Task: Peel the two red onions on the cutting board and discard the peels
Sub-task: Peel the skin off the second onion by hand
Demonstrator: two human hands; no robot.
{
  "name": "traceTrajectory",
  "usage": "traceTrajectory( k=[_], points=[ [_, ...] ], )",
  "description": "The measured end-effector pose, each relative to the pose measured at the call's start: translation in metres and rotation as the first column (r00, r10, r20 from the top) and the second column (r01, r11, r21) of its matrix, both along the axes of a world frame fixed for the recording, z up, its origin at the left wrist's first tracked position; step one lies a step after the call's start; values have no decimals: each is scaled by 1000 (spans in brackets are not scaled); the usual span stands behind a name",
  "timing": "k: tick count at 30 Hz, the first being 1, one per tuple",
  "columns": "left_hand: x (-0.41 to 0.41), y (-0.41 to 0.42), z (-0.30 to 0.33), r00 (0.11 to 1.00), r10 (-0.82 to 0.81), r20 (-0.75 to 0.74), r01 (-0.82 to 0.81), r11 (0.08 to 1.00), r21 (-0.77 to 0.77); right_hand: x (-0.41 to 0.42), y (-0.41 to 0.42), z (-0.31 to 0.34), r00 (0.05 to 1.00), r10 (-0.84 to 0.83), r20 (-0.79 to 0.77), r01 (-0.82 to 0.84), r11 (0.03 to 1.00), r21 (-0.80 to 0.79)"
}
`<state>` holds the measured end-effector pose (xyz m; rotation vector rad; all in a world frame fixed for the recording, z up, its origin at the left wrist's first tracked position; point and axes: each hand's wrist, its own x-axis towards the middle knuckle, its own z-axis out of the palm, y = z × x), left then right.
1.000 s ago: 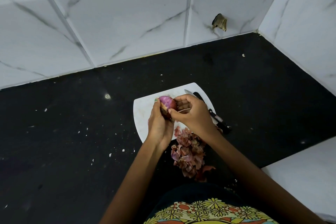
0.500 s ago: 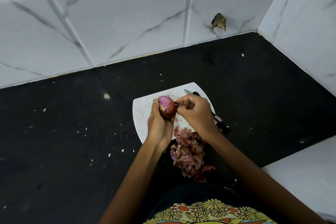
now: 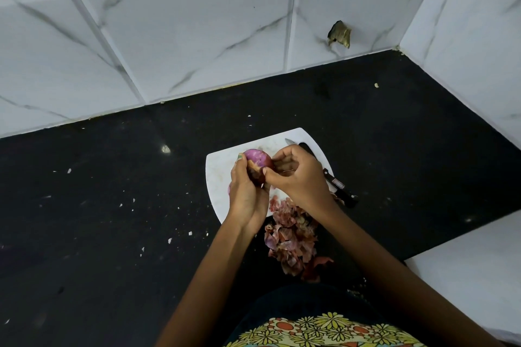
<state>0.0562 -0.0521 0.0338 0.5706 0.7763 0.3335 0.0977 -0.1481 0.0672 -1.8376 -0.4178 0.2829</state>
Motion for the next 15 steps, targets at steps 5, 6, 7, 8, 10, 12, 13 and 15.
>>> traceTrajectory(
  k=[5,6,7,8,10,12,13,15],
  points=[
    [3,-2,2,1000,13,18,-13,1000,-13,2,0,-3,998,-51,45,52,998,-23],
    [3,-3,3,1000,14,25,-13,1000,-17,3,-1,-3,996,-69,51,70,997,-23],
    [4,-4,4,1000,7,29,-6,1000,-14,5,-2,-3,996,-82,41,83,996,-17],
    [3,-5,5,999,-2,32,2,1000,-5,5,-2,-3,996,-87,10,87,996,3],
    [3,-4,5,999,-29,45,28,1000,14,5,-3,-2,994,-67,-84,73,995,65],
    [2,-3,3,998,-54,39,52,998,39,4,-3,0,992,-31,-119,38,997,61],
    [2,-3,3,997,-65,27,64,996,57,3,-2,1,994,-16,-112,20,999,42],
    [0,-3,1,996,-86,1,86,992,96,4,-2,3,996,-1,-88,0,1000,-6]
  ],
)
